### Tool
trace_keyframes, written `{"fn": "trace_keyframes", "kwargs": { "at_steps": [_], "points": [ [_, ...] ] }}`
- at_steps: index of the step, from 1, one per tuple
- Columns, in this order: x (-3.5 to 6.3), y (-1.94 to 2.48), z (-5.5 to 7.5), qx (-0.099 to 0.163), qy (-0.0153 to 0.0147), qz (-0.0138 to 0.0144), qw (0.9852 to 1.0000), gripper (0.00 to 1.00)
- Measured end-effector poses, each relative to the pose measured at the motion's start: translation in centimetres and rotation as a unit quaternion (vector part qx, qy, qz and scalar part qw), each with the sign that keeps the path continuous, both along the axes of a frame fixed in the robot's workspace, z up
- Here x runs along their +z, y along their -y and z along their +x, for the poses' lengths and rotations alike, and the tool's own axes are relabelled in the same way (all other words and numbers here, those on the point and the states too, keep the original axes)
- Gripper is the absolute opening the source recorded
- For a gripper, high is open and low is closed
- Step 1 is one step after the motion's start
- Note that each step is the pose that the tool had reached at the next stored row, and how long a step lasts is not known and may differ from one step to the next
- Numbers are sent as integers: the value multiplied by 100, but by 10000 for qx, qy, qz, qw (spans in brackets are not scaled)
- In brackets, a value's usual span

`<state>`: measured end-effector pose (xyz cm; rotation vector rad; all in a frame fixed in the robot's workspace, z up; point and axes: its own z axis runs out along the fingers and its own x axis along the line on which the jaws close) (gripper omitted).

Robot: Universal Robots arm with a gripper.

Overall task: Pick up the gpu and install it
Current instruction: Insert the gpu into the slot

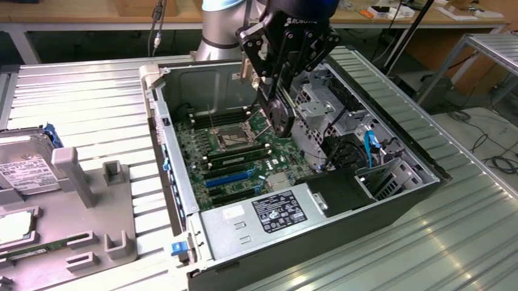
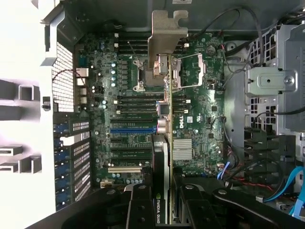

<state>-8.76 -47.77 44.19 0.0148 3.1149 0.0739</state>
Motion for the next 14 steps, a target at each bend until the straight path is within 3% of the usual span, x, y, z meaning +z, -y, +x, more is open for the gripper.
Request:
{"fn": "trace_keyframes", "kwargs": {
  "at_steps": [14],
  "points": [
    [0, 0, 0, 295, 0, 0, 9996, 27]
  ]
}}
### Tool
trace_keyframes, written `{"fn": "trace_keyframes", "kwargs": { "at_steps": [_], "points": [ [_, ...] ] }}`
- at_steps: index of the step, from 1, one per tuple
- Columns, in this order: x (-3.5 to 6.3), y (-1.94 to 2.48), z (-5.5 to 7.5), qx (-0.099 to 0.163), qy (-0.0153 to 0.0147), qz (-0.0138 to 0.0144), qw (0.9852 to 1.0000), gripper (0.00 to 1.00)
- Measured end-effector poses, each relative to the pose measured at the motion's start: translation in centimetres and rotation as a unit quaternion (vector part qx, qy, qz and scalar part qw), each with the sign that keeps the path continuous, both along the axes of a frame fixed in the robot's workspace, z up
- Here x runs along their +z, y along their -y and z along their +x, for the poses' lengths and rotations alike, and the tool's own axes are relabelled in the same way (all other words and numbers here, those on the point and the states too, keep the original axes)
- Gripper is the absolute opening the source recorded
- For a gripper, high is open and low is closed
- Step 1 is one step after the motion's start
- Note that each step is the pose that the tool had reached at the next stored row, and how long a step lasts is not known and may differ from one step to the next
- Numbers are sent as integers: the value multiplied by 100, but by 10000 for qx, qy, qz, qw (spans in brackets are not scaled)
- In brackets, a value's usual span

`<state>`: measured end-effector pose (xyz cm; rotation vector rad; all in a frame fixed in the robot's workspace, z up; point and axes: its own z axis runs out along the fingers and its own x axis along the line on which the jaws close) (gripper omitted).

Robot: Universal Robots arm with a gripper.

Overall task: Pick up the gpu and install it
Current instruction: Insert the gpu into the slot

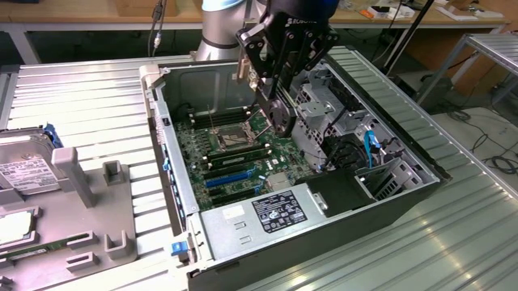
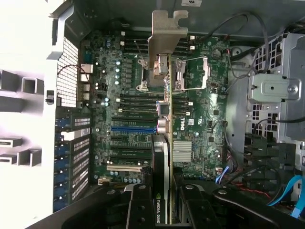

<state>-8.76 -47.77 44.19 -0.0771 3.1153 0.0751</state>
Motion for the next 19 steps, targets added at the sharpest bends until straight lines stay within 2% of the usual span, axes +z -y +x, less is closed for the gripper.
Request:
{"fn": "trace_keyframes", "kwargs": {
  "at_steps": [13, 19],
  "points": [
    [0, 0, 0, 278, 0, 0, 9996, 27],
    [0, 0, 0, 453, 0, 0, 9990, 27]
  ]
}}
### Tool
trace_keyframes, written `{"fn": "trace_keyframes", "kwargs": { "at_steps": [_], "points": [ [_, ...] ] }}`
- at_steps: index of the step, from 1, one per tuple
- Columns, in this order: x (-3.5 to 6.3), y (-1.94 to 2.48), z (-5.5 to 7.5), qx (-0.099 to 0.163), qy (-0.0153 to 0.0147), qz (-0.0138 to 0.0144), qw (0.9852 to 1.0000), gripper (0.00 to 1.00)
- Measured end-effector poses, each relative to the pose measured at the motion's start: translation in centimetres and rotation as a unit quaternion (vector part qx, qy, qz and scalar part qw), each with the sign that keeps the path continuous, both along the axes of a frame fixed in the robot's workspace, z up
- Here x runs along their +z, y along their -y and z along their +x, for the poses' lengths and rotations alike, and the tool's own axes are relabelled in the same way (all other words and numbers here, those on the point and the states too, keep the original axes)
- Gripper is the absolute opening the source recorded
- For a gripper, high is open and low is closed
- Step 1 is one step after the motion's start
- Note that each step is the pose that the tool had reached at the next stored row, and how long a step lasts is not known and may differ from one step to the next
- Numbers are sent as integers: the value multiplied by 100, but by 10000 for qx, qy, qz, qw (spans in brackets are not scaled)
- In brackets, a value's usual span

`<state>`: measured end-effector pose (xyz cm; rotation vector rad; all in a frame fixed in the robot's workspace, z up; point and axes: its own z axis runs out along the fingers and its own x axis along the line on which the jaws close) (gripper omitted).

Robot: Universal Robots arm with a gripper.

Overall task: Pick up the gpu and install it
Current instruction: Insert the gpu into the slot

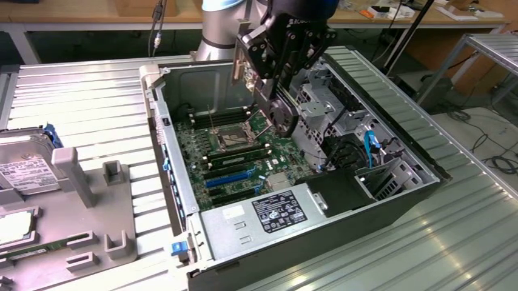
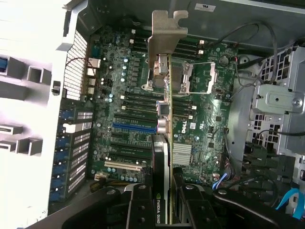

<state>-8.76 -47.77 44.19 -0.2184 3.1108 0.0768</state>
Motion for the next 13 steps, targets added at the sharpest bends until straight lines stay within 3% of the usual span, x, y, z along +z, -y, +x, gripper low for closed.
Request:
{"fn": "trace_keyframes", "kwargs": {
  "at_steps": [13],
  "points": [
    [0, 0, 0, 314, 0, 0, 9995, 27]
  ]
}}
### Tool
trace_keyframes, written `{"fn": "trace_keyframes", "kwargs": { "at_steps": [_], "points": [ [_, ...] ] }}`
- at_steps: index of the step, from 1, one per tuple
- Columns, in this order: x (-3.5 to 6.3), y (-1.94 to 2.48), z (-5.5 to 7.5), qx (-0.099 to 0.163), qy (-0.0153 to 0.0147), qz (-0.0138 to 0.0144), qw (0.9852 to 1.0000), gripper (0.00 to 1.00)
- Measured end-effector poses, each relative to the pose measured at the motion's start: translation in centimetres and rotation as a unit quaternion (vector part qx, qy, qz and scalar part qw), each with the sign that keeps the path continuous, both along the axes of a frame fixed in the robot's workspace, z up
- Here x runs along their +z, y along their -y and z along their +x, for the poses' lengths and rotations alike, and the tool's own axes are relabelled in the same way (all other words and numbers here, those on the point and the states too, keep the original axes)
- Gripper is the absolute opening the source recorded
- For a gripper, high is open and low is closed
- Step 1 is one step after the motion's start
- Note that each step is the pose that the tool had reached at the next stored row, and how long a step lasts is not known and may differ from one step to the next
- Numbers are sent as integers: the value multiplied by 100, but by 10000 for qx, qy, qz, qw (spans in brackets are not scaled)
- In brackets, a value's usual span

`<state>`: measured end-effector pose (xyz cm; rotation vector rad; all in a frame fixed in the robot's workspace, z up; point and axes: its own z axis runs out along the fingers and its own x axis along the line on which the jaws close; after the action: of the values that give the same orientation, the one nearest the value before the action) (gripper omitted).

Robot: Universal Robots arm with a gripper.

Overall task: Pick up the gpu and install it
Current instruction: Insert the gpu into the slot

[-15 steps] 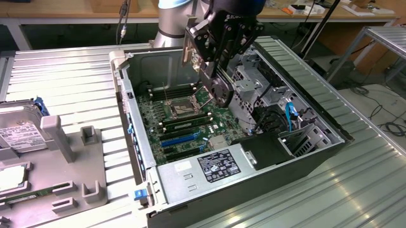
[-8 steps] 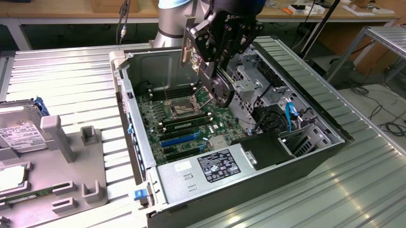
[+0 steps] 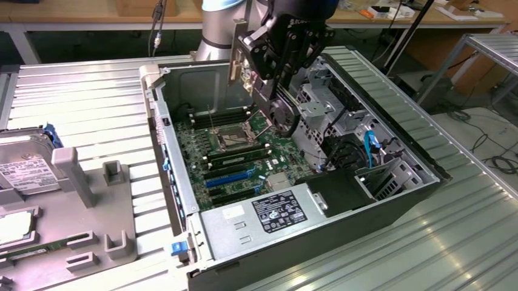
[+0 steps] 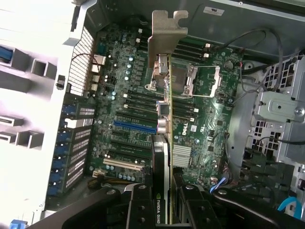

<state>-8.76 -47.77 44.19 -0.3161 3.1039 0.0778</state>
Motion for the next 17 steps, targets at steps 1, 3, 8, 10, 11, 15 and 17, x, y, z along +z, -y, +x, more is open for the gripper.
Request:
{"fn": "trace_keyframes", "kwargs": {
  "at_steps": [1, 3, 8, 10, 11, 15, 17],
  "points": [
    [0, 0, 0, 24, 0, 0, 10000, 27],
    [0, 0, 0, 83, 0, 0, 10000, 27],
    [0, 0, 0, 257, 0, 0, 9997, 27],
    [0, 0, 0, 300, 0, 0, 9995, 27],
    [-1, 0, 0, 328, 0, 1, 9995, 27],
    [0, 0, 0, 417, 0, 0, 9991, 27],
    [0, 0, 0, 472, 0, 0, 9989, 27]
  ]
}}
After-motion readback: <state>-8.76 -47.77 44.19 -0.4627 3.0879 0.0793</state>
